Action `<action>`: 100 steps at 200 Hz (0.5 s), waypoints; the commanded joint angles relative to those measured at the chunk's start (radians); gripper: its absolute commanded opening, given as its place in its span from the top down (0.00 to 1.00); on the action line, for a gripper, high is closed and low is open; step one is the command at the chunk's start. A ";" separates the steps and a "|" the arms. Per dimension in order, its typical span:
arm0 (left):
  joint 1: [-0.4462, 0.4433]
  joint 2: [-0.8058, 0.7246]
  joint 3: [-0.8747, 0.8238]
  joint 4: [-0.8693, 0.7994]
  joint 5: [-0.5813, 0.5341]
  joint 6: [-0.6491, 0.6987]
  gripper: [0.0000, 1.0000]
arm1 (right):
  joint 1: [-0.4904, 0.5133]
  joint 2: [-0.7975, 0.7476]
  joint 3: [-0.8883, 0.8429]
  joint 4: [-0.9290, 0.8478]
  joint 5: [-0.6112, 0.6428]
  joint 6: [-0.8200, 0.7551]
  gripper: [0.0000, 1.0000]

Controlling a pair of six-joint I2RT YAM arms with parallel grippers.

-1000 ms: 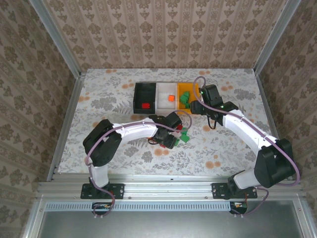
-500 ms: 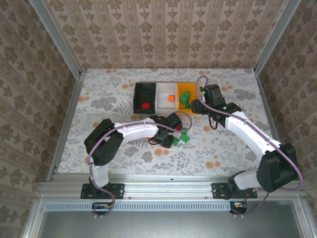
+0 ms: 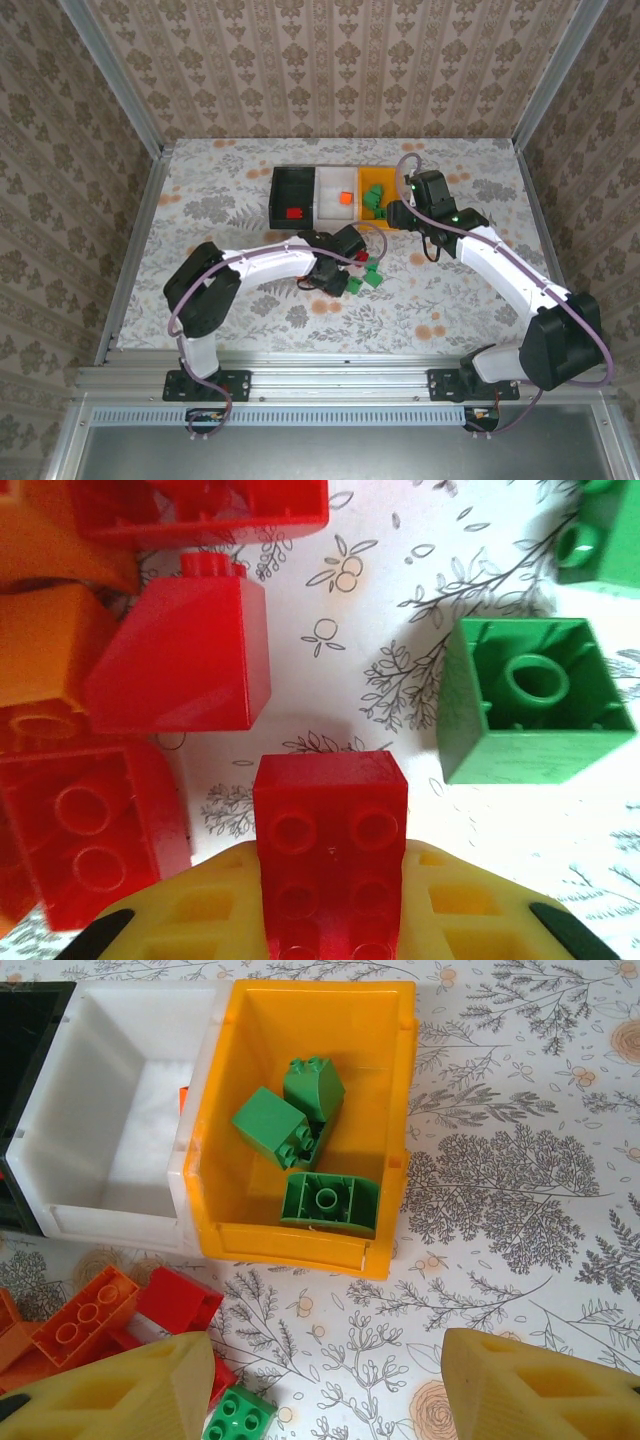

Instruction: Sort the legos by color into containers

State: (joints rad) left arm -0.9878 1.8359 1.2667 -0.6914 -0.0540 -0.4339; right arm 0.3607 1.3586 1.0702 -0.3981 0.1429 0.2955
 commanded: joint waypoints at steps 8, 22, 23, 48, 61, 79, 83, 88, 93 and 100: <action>0.007 -0.089 0.094 -0.080 -0.026 0.051 0.79 | -0.002 -0.020 -0.013 0.010 0.000 0.017 0.38; 0.039 -0.109 0.138 -0.109 -0.018 0.075 0.79 | -0.002 -0.018 -0.021 0.006 -0.001 0.028 0.37; 0.043 -0.110 0.142 -0.111 -0.019 0.077 0.79 | -0.002 -0.019 -0.022 0.006 -0.002 0.030 0.37; 0.144 -0.119 0.229 -0.154 -0.035 0.131 0.78 | 0.000 -0.015 -0.067 0.011 -0.052 0.093 0.38; 0.213 -0.096 0.286 -0.176 -0.035 0.162 0.77 | 0.007 -0.012 -0.098 0.022 -0.065 0.137 0.38; 0.309 -0.039 0.370 -0.207 -0.037 0.189 0.77 | 0.045 0.004 -0.147 0.059 -0.065 0.211 0.38; 0.328 -0.027 0.386 -0.207 -0.040 0.194 0.77 | 0.058 0.011 -0.154 0.067 -0.063 0.222 0.38; 0.353 -0.008 0.404 -0.208 -0.040 0.197 0.77 | 0.076 0.024 -0.159 0.075 -0.056 0.232 0.38; 0.376 0.010 0.424 -0.208 -0.039 0.198 0.77 | 0.094 0.041 -0.161 0.080 -0.048 0.241 0.38; 0.410 0.042 0.454 -0.206 -0.034 0.199 0.77 | 0.121 0.079 -0.157 0.084 -0.038 0.250 0.38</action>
State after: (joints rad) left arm -0.6670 1.7878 1.6447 -0.8345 -0.0734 -0.2905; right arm 0.4084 1.3693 0.9276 -0.3641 0.1043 0.4507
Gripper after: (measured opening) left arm 0.271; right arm 0.616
